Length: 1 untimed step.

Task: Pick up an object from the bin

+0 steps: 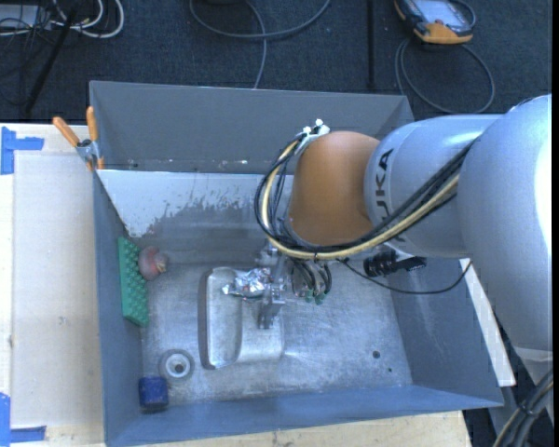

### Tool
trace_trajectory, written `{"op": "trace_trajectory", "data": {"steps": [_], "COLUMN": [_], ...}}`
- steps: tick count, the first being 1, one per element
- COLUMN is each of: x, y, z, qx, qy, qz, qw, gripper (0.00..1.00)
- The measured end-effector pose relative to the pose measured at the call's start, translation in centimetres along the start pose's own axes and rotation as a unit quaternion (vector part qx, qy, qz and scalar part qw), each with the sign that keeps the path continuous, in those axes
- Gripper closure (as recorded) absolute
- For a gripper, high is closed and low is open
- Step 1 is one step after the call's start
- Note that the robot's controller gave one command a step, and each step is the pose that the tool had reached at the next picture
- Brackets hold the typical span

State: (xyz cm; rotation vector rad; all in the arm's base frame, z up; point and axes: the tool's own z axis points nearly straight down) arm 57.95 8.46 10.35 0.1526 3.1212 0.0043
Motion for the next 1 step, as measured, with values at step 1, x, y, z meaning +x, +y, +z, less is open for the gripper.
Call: {"op": "trace_trajectory", "data": {"steps": [1], "x": [-0.62], "y": [-1.38], "z": [-13.29], "qx": [0.001], "qy": [0.0037], "qz": [0.021], "qw": [0.9998], "gripper": [1.0]}}
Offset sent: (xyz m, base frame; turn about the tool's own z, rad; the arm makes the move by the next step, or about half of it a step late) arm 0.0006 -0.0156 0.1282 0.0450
